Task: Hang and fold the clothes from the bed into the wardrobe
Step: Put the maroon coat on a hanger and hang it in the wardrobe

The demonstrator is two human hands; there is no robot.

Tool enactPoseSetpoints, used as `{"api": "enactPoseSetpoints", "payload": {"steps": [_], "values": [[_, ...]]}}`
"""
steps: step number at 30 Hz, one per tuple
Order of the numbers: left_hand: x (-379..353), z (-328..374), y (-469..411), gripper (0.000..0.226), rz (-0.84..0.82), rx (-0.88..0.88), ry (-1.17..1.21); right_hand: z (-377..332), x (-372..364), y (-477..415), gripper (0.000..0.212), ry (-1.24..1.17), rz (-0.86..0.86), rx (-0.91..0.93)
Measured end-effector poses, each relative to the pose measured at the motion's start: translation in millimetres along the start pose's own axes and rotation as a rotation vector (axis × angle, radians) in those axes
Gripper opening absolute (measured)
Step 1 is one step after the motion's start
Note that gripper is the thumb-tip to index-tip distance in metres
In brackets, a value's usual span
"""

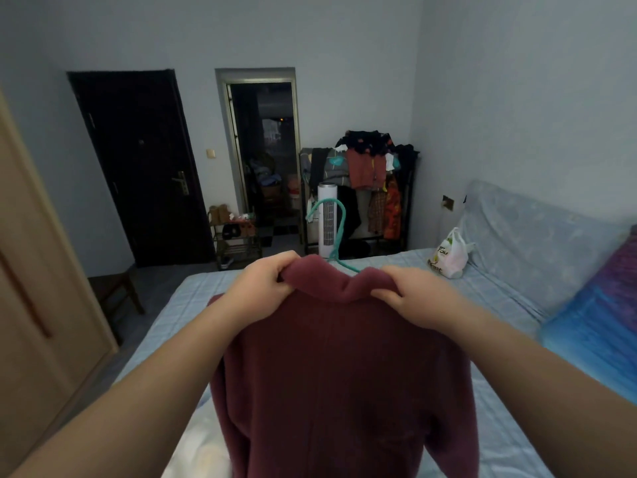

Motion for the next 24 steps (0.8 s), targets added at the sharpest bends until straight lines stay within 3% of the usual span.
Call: {"api": "enactPoseSetpoints", "payload": {"steps": [6, 10, 13, 16, 20, 24], "values": [[18.0, 24.1, 0.5, 0.024, 0.093, -0.122, -0.228, -28.4, 14.0, -8.0, 0.026, 0.02, 0.255, 0.177], [52.9, 4.4, 3.1, 0.015, 0.175, -0.088, -0.42, -2.5, 36.0, -9.8, 0.032, 0.021, 0.322, 0.14], [59.5, 5.7, 1.4, 0.023, 0.145, -0.062, -0.475, -1.4, 39.2, -14.8, 0.033, 0.029, 0.361, 0.159], [65.4, 1.8, 3.1, 0.033, 0.02, 0.064, -0.393, -10.6, 38.0, -19.3, 0.031, 0.008, 0.396, 0.221], [73.4, 2.7, 28.8, 0.066, -0.169, 0.23, -0.175, -24.9, 27.9, -27.6, 0.027, 0.012, 0.399, 0.299], [72.0, 5.2, 62.2, 0.05, -0.08, 0.371, -0.179, -52.0, 13.3, -27.9, 0.029, 0.002, 0.316, 0.385]]}}
Point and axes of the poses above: each hand's wrist, its own y-axis away from the middle knuckle, its own x-axis out of the back of the hand, z = x × y, the point moved 3 cm from there along -y, towards the middle knuckle, and after that the axes turned 2 degrees about z, right-handed, at the moved point
